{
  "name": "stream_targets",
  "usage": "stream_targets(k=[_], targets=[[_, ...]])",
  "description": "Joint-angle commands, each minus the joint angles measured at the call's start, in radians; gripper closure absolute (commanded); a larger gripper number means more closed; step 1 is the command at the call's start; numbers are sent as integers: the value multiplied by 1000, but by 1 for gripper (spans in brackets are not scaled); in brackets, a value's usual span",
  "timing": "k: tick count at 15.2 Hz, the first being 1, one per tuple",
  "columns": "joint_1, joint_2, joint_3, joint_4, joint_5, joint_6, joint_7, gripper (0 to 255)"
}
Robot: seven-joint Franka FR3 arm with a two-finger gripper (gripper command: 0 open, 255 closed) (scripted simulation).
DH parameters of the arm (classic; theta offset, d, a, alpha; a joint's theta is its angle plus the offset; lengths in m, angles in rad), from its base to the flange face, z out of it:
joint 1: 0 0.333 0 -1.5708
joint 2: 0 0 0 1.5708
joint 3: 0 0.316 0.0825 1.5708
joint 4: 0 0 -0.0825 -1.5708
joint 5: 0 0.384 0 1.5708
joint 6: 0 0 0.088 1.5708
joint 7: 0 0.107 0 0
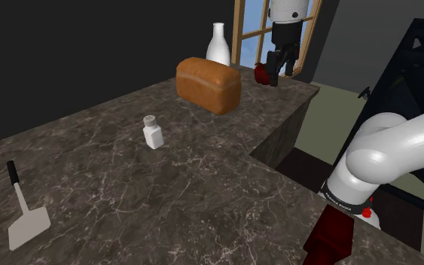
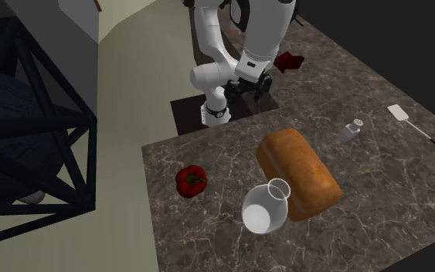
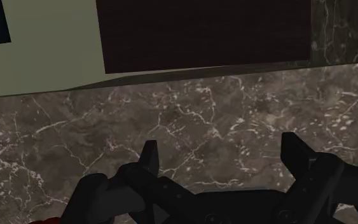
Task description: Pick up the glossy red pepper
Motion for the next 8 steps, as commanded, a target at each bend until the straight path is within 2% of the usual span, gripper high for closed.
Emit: stream_targets(k=[1, 8], targets=[[0, 0, 0, 0, 0, 0, 0, 0], [-39, 136, -68, 35, -145, 155, -130, 0]])
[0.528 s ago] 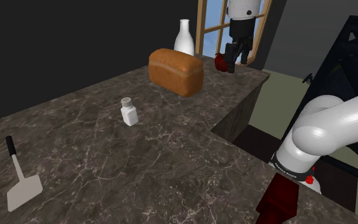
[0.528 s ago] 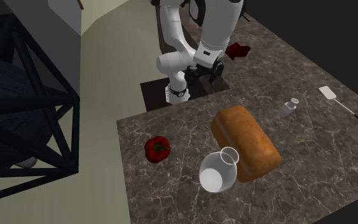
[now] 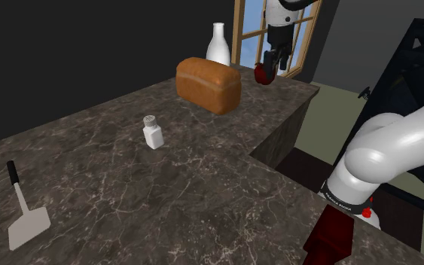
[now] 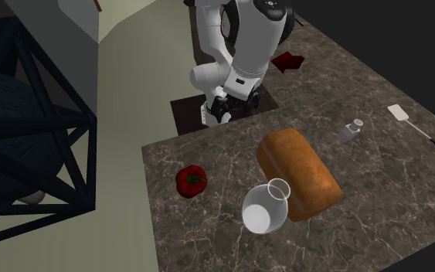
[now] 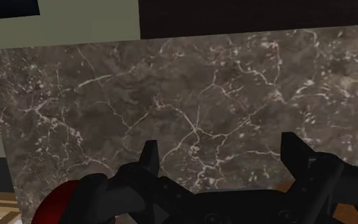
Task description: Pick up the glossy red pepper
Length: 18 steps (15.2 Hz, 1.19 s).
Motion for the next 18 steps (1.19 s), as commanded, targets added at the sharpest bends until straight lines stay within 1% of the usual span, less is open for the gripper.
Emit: stream_targets(k=[1, 9, 16, 18], targets=[[-9, 49, -14, 20, -37, 47, -30, 0], [-48, 244, -79, 137, -163, 213, -147, 0], [-74, 422, -122, 287, -235, 326, -234, 0], [-75, 424, -123, 262, -239, 351, -225, 0]])
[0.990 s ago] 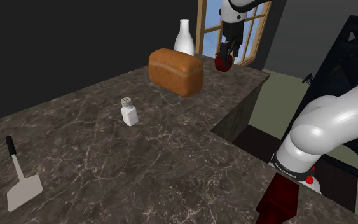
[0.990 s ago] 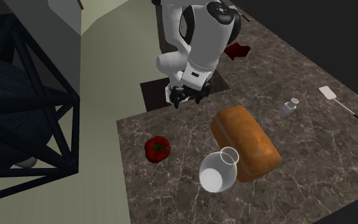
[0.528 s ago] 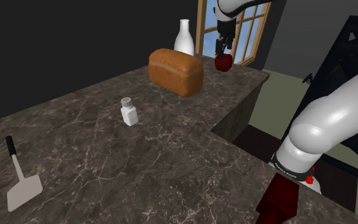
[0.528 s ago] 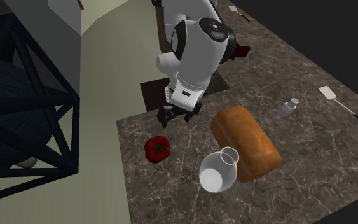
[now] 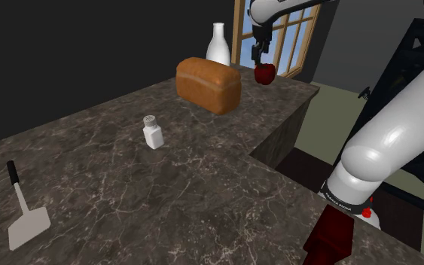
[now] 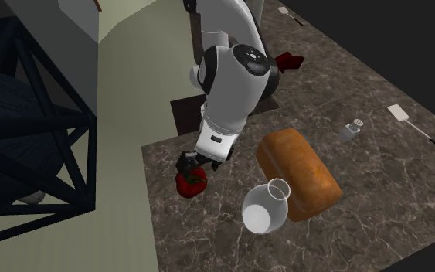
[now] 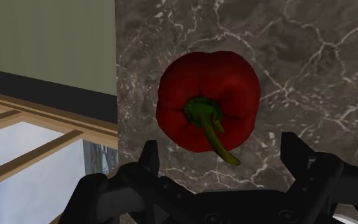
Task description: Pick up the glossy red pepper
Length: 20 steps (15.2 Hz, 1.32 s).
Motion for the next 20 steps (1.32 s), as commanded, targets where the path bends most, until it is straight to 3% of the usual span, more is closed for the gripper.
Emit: stream_targets(k=[1, 7, 8, 17, 20], targets=[[-2, 10, -3, -11, -5, 24, 3, 0], [-4, 18, -5, -63, -15, 81, 23, 0], [-4, 17, -5, -64, -15, 82, 24, 255], [-5, 18, -5, -63, -15, 81, 23, 255], [-3, 12, -3, -30, -8, 44, 10, 255]])
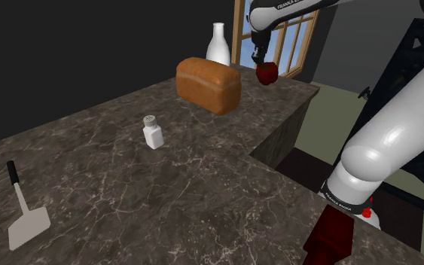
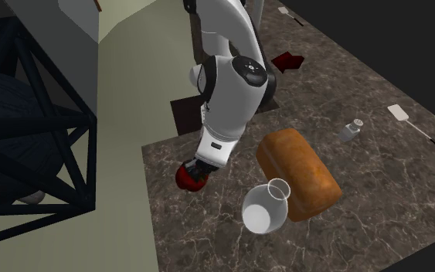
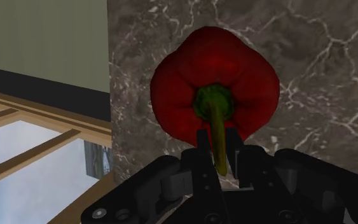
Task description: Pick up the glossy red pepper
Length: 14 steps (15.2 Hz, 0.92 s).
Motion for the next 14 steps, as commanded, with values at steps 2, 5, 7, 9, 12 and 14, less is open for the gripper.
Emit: stream_targets(k=[2, 5, 7, 9, 12, 14], targets=[[1, -3, 1, 31, 6, -36, -12, 255], [3, -6, 3, 68, 12, -74, -25, 255], [4, -6, 4, 93, 15, -99, -33, 255], [5, -6, 6, 120, 19, -124, -42, 255], [6, -4, 7, 162, 24, -162, -54, 255], [6, -4, 8, 164, 24, -164, -55, 255]])
